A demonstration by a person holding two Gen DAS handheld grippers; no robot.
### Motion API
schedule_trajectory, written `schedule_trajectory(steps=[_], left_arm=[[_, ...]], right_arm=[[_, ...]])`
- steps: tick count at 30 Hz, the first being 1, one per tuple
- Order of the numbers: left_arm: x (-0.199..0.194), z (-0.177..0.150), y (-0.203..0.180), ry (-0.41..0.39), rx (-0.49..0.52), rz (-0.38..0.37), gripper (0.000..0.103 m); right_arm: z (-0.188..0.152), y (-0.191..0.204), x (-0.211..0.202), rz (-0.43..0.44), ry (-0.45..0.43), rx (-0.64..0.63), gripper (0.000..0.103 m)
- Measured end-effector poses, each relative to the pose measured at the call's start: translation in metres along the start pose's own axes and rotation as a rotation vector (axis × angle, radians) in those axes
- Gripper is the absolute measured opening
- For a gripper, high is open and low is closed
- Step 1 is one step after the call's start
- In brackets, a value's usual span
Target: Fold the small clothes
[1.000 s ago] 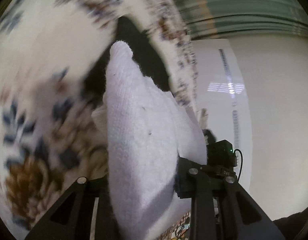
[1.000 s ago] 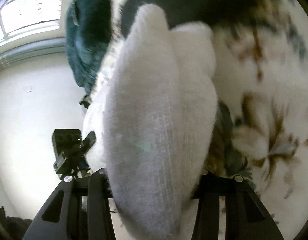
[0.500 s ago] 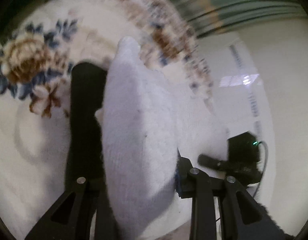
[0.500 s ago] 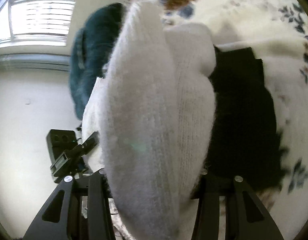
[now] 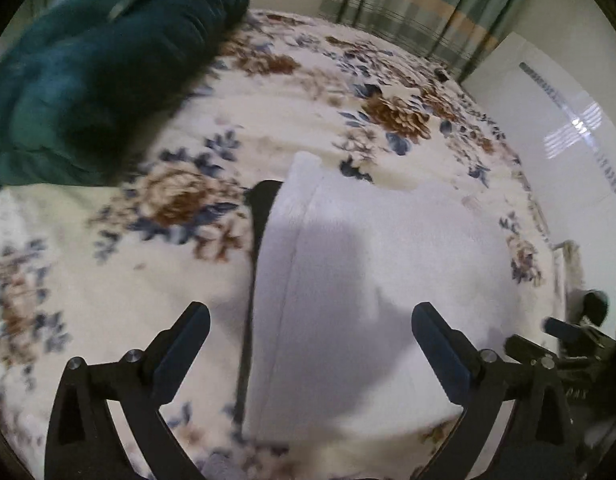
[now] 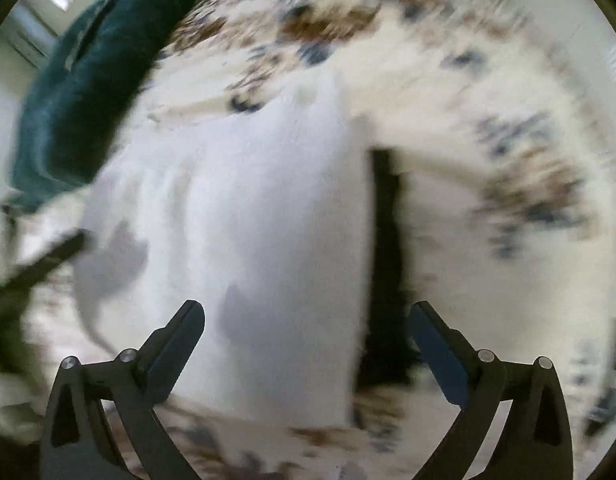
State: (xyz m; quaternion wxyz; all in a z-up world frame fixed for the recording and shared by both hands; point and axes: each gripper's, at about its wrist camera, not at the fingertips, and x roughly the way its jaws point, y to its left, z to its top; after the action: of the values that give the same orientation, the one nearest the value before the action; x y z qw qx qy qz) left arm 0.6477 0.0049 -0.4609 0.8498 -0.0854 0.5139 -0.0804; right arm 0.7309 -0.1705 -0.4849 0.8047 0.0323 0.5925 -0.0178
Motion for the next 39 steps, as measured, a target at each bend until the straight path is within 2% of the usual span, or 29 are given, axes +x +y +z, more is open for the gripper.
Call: schedule_trajectory(steps=[2,4,7,11,20,24,29,33,39], left_arm=[[-0.015,-0.002,-0.013,-0.003,0.012,0.075,0.103],[-0.036,-0.008,-0.021,-0.016,0.015,0.092,0.103],[-0.079,-0.019,-0.034,-0.043,0.028,0.126,0.103],[-0.151,-0.034,-0.056,-0.108,0.049,0.18,0.103],[-0.328,-0.082,-0.095,-0.218,0.119,0.164,0.103],[-0.392,-0.101,-0.108,-0.263,0.133,0.142,0.103],[-0.465,-0.124,-0.119,-0.323,0.138,0.129,0.103],[-0.498,-0.14,-0.123,-0.357,0.138,0.128,0.103],[-0.529,-0.162,-0.129,-0.386,0.15,0.13,0.103]], right_arm=[[-0.025,-0.004,-0.028,-0.087,-0.039,-0.007,0.103],[-0.056,-0.015,-0.06,-0.148,-0.083,-0.012,0.103],[-0.094,-0.039,-0.116,-0.187,-0.128,0.024,0.103],[-0.13,-0.049,-0.201,-0.226,-0.189,0.068,0.103],[-0.221,-0.05,-0.41,-0.283,-0.341,0.086,0.103],[-0.262,-0.046,-0.498,-0.298,-0.42,0.08,0.103],[-0.306,-0.041,-0.586,-0.296,-0.505,0.067,0.103],[-0.337,-0.038,-0.643,-0.279,-0.564,0.063,0.103],[-0.373,-0.035,-0.695,-0.253,-0.627,0.064,0.103]])
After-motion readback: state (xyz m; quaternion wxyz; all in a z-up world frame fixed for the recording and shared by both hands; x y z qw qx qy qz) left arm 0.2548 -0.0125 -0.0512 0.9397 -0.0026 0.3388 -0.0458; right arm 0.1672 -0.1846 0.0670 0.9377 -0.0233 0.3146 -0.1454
